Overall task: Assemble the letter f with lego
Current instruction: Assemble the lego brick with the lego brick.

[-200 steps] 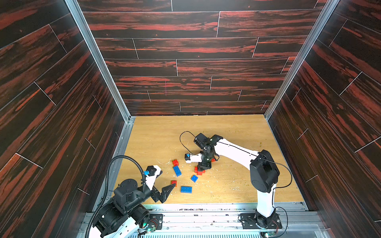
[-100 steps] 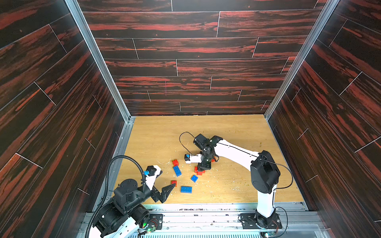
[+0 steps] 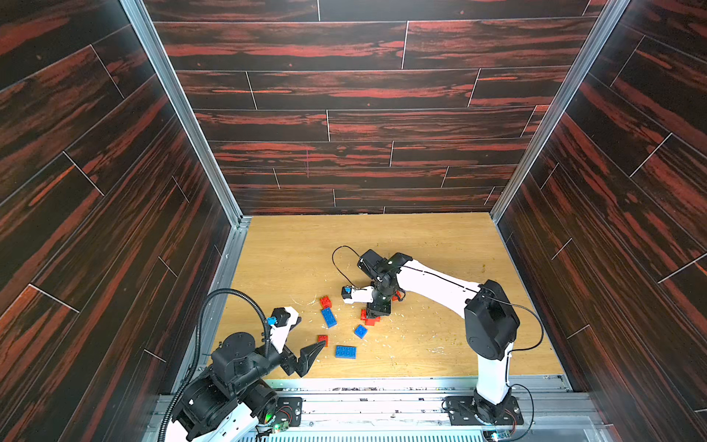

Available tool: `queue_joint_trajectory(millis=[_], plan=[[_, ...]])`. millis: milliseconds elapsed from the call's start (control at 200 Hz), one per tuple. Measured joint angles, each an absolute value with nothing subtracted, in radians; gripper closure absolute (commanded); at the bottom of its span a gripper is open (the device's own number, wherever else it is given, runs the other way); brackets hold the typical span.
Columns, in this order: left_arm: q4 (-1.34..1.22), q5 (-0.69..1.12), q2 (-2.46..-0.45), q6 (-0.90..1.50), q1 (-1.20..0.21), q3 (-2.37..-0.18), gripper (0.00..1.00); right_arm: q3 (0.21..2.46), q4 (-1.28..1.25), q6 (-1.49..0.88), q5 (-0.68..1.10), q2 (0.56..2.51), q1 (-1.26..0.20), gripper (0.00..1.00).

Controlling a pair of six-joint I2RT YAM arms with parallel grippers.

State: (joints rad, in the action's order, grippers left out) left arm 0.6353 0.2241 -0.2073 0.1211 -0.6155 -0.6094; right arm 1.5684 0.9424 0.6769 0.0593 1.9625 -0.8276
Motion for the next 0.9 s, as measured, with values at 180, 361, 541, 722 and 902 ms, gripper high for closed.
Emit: queue_joint_trajectory(millis=[180, 361, 541, 722, 902], plan=[[0.635, 0.224, -0.207, 0.121, -0.616, -0.609, 0.0, 1.573, 0.943, 0.673, 0.058, 1.964, -0.831, 0.75], [0.635, 0.224, -0.207, 0.121, -0.616, -0.609, 0.0, 1.573, 0.943, 0.673, 0.058, 1.964, -0.831, 0.74], [0.635, 0.224, -0.207, 0.121, -0.616, -0.609, 0.0, 1.575, 0.943, 0.673, 0.059, 1.964, -0.831, 0.7], [0.635, 0.224, -0.208, 0.121, -0.616, -0.609, 0.0, 1.575, 0.942, 0.673, 0.07, 1.964, -0.827, 0.67], [0.635, 0.224, -0.208, 0.121, -0.616, -0.609, 0.0, 1.575, 0.939, 0.674, 0.086, 1.964, -0.82, 0.64]])
